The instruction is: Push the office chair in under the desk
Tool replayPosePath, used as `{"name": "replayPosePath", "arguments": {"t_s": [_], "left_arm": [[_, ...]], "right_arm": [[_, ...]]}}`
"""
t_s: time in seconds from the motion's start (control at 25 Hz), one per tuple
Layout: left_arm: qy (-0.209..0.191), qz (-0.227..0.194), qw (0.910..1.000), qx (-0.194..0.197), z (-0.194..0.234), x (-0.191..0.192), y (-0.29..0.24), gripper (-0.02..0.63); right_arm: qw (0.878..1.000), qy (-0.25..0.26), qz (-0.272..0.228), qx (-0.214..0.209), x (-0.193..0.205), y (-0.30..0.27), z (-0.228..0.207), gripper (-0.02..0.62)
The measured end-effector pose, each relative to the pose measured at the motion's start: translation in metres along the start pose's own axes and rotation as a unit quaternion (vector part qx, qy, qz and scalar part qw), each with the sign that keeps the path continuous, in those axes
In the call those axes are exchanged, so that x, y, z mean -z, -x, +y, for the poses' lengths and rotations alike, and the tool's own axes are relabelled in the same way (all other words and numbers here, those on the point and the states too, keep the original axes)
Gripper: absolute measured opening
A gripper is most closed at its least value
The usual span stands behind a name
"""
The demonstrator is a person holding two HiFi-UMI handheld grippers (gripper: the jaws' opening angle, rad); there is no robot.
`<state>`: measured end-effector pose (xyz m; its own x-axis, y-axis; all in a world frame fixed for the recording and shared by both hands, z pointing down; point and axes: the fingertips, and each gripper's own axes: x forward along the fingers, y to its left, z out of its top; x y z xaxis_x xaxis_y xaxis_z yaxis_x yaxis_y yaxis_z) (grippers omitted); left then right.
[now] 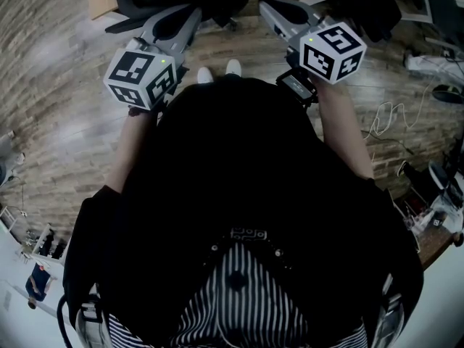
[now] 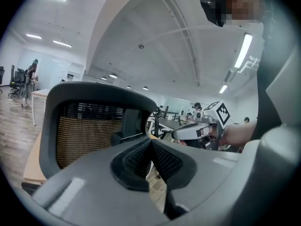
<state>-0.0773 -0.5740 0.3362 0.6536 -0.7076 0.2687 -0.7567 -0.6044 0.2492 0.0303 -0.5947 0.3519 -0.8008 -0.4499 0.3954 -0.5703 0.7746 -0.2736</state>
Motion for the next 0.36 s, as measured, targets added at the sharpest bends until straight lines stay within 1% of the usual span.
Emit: {"name": "replayPosePath", "arguments": {"t_s": [0.36], "left_arm": [[0.000, 0.000, 1.0000, -0.003, 0.0090, -0.0013, 0.0034, 0.005]], "right_arm": [[1.000, 0.004, 0.001, 0.000, -0.0047, -0.0078, 0.0034, 0.000]]}}
